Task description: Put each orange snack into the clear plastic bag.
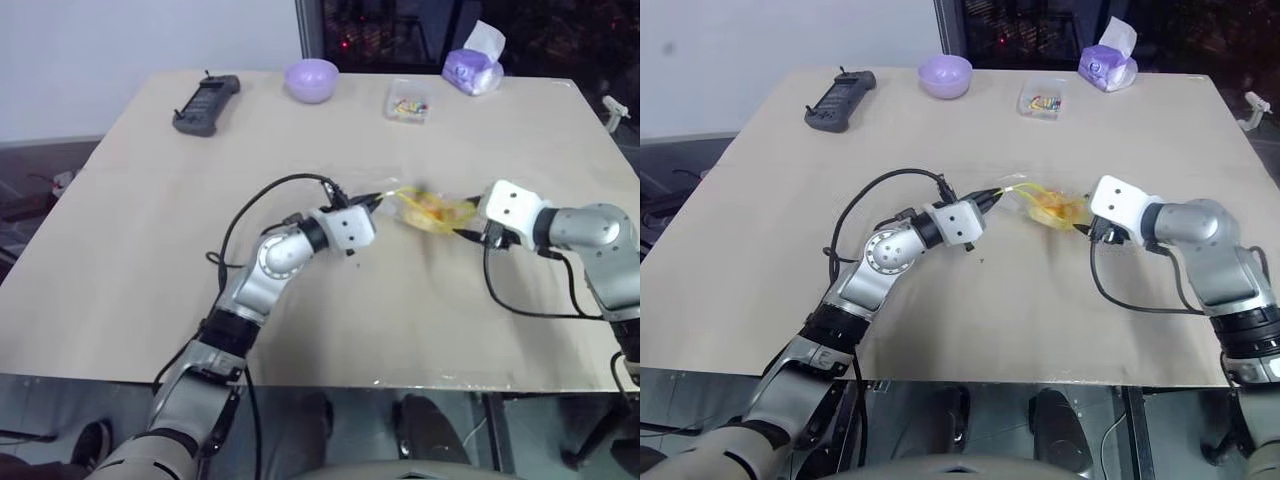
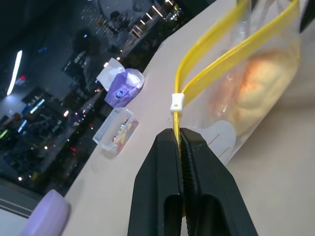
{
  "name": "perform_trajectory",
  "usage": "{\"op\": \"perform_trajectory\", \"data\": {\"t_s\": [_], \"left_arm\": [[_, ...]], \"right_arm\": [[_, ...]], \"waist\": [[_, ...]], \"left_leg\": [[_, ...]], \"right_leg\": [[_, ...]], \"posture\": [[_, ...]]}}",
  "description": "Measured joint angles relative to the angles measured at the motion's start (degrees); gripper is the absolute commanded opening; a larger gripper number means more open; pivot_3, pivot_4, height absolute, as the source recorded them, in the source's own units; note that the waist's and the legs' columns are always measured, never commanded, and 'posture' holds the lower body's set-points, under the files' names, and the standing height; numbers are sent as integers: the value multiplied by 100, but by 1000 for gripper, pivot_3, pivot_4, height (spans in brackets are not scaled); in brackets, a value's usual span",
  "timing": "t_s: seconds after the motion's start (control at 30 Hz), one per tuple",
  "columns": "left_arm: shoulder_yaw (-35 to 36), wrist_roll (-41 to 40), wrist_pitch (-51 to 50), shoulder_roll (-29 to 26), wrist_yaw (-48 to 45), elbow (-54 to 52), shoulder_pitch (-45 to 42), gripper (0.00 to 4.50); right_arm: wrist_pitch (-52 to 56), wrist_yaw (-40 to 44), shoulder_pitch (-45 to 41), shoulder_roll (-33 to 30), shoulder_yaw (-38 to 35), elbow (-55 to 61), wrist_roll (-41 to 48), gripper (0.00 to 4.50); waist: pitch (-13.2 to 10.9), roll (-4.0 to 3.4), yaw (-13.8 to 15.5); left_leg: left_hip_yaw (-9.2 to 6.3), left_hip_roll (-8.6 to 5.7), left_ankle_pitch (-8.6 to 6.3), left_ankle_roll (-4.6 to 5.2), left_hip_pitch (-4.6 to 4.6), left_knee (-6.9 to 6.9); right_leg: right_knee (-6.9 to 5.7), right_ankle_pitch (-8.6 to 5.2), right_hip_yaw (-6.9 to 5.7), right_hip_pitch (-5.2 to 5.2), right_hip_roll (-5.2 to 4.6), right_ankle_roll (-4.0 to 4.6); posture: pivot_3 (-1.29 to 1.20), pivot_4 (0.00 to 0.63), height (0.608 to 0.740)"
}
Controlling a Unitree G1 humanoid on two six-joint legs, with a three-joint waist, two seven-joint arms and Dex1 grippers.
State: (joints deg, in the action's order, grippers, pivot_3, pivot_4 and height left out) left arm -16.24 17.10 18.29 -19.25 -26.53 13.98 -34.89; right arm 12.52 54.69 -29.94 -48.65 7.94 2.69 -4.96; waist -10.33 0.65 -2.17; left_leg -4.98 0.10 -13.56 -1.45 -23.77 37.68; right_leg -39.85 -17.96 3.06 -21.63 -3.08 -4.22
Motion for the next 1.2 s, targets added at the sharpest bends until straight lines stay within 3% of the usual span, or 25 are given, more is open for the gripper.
{"op": "perform_trajectory", "data": {"t_s": [0.2,0.43,0.73,1.2], "left_arm": [[-1,-61,-146,77,-1,-93,-1,0],[-1,-130,-164,70,-61,-85,-44,0],[36,-162,-254,23,-167,-91,-76,0],[48,-163,-378,-15,-207,-270,30,0]], "right_arm": [[273,442,252,-280,-177,474,479,3026],[728,457,-65,-145,-333,1105,876,3026],[318,-6,-439,663,465,888,296,3026],[-43,-1,-794,951,588,602,76,3026]], "waist": [[0,1,-8],[0,1,-8],[1,2,0],[1,2,-10]], "left_leg": [[3,1,0,0,-4,0],[0,1,0,1,0,0],[-1,-1,0,-1,-5,3],[-4,1,0,-1,-3,4]], "right_leg": [[5,0,3,-1,0,0],[0,0,0,0,1,0],[2,0,-1,-2,-1,0],[0,0,-3,-2,1,0]], "posture": [[0,150,740],[0,150,740],[0,150,740],[0,150,740]]}}
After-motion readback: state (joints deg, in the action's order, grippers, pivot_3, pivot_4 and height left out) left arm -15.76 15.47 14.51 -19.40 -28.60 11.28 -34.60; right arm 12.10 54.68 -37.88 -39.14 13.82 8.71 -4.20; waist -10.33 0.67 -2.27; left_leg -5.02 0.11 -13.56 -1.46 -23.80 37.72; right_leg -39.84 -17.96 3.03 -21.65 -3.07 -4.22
